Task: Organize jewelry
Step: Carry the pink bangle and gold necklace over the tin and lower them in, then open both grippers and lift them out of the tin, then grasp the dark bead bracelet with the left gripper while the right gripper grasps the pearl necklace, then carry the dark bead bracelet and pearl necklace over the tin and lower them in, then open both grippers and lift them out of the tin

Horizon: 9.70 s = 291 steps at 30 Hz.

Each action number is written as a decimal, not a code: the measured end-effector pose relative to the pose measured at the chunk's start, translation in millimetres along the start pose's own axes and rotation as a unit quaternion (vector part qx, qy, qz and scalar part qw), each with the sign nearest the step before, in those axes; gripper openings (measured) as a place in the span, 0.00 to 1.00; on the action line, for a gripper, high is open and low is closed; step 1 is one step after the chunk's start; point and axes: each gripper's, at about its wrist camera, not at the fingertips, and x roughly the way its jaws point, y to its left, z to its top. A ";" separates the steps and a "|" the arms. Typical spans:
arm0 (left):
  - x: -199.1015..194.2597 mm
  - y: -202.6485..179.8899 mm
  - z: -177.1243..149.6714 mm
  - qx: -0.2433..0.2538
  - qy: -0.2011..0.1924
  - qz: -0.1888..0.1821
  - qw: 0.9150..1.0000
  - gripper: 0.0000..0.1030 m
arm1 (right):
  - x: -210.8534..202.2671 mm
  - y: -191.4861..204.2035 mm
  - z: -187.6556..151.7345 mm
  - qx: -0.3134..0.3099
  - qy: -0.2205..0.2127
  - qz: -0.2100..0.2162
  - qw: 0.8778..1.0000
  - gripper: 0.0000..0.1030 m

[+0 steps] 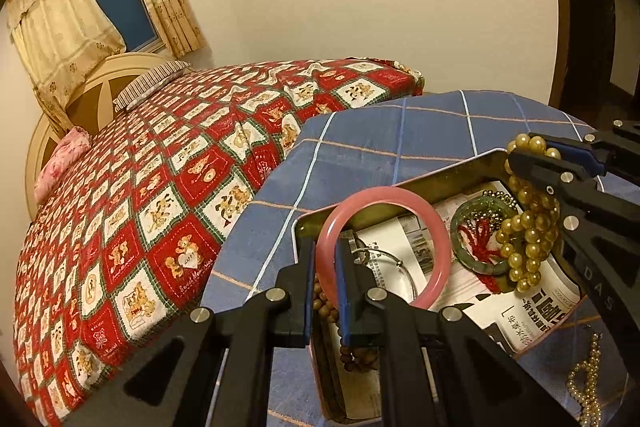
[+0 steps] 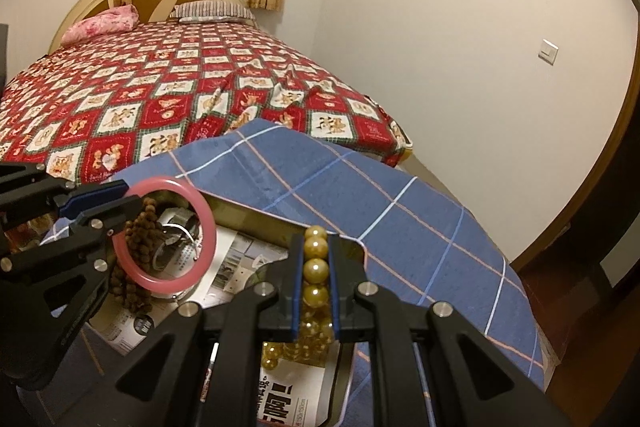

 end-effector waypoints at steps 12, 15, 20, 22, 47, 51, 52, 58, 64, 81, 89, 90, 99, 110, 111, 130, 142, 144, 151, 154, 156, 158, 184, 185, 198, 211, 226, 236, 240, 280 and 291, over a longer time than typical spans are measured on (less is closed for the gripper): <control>5.7 -3.5 -0.9 0.004 0.006 0.002 1.000 0.09 | 9.9 -3.3 -5.1 0.003 0.011 -0.003 1.000 0.12; 5.9 -4.5 -1.0 0.003 0.005 0.001 1.000 0.09 | 9.7 -4.4 -5.9 0.004 0.011 -0.001 1.000 0.12; 6.1 -5.9 -0.5 0.006 0.006 0.002 1.000 0.09 | 10.2 -4.0 -6.3 0.002 0.011 0.000 1.000 0.12; 6.1 -6.5 -0.3 0.005 0.005 0.000 1.000 0.09 | 10.2 -3.9 -6.5 0.002 0.012 0.001 1.000 0.12; -12.2 -0.2 1.8 0.006 -0.027 0.037 0.999 0.80 | 8.0 -8.7 -9.3 0.020 0.010 -0.002 1.000 0.59; -14.1 -1.7 -0.5 0.006 -0.026 0.035 0.999 0.80 | 3.5 -7.8 -10.0 0.020 0.008 0.000 1.000 0.63; -15.1 -2.2 -1.2 0.006 -0.026 0.033 0.999 0.80 | 1.1 -7.4 -10.7 0.020 0.007 0.001 1.000 0.63; -20.2 -3.7 -5.4 0.005 -0.025 0.032 0.999 0.80 | -5.2 -8.4 -14.1 0.023 0.008 0.000 1.000 0.66; -23.8 -0.3 -10.5 -0.006 -0.022 0.033 0.999 0.80 | -14.0 -9.6 -17.7 0.027 0.008 -0.005 1.000 0.68; -66.7 -11.6 -45.7 -0.017 -0.031 0.013 0.999 0.80 | -48.2 -5.5 -51.0 0.042 0.010 -0.004 0.999 0.74; -81.9 -21.0 -67.5 -0.007 -0.032 0.013 0.999 0.80 | -60.0 -5.3 -67.2 0.053 0.009 -0.007 0.999 0.79; -83.1 -20.5 -71.7 -0.009 -0.029 0.012 0.999 0.80 | -62.4 -6.0 -69.9 0.054 0.008 -0.007 0.998 0.79; -89.3 -19.9 -108.6 -0.025 -0.011 -0.001 1.000 0.80 | -78.1 -8.8 -101.0 0.069 0.018 -0.014 0.997 0.79; -64.4 -47.0 -123.9 0.006 0.030 -0.013 0.999 0.79 | -83.2 -7.4 -134.7 0.081 0.043 -0.008 0.996 0.79; -62.9 -49.2 -124.8 0.009 0.033 -0.017 0.999 0.78 | -82.5 -7.3 -135.8 0.083 0.045 -0.008 0.996 0.79; -79.2 -29.4 -130.7 -0.004 0.015 -0.042 0.999 0.07 | -83.0 -5.8 -143.7 0.089 0.054 0.010 0.995 0.79; -74.8 -25.1 -139.1 -0.010 0.020 -0.037 0.999 0.07 | -67.4 10.8 -142.8 0.053 0.094 0.031 0.994 0.51; -73.7 -24.6 -139.5 -0.011 0.022 -0.038 0.999 0.07 | -67.2 12.1 -143.4 0.048 0.096 0.037 0.994 0.37; -78.0 -24.0 -138.0 -0.014 0.017 -0.045 0.999 0.07 | -71.1 13.5 -144.7 0.045 0.090 0.054 0.993 0.14; -82.4 -23.9 -136.5 -0.014 0.012 -0.046 0.999 0.07 | -74.6 10.5 -144.5 0.053 0.080 0.054 0.994 0.14; -85.0 -23.0 -135.5 -0.015 0.010 -0.048 0.999 0.07 | -75.8 11.1 -143.5 0.055 0.077 0.053 0.994 0.14; -87.4 -22.2 -134.5 -0.015 0.007 -0.048 0.999 0.07 | -78.1 11.5 -142.3 0.054 0.073 0.052 0.995 0.14; -144.4 -6.7 -100.5 -0.018 -0.064 -0.045 0.997 0.07 | -124.9 5.1 -106.7 0.053 -0.008 0.035 0.998 0.14; -145.8 -6.3 -97.5 -0.017 -0.067 -0.046 0.997 0.07 | -126.9 5.2 -103.8 0.051 -0.012 0.034 0.998 0.14; -153.5 -2.7 -58.6 -0.004 -0.099 -0.037 0.994 0.07 | -126.8 4.0 -67.5 0.032 -0.042 0.025 0.998 0.14; -137.4 2.7 -21.5 0.004 -0.105 -0.028 0.994 0.07 | -111.0 -5.2 -40.0 0.024 -0.050 0.018 0.998 0.14; -115.3 -1.8 5.0 0.016 -0.103 -0.019 0.994 0.07 | -94.2 -9.7 -21.0 0.019 -0.053 0.011 0.998 0.14; -92.5 -5.7 16.8 0.017 -0.092 -0.020 0.995 0.07 | -80.6 -13.3 -7.3 0.011 -0.051 0.001 0.999 0.14; -78.3 -6.8 20.7 0.014 -0.084 -0.021 0.996 0.07 | -72.0 -14.2 -2.5 0.009 -0.047 -0.003 0.999 0.14; 5.3 -8.4 7.8 0.012 -0.011 -0.005 1.000 0.07 | 6.5 -3.8 -2.9 -0.004 0.014 -0.008 1.000 0.14; 4.0 -4.0 4.2 0.003 -0.011 -0.006 1.000 0.07 | 8.6 -1.8 -5.3 -0.004 0.016 -0.003 1.000 0.14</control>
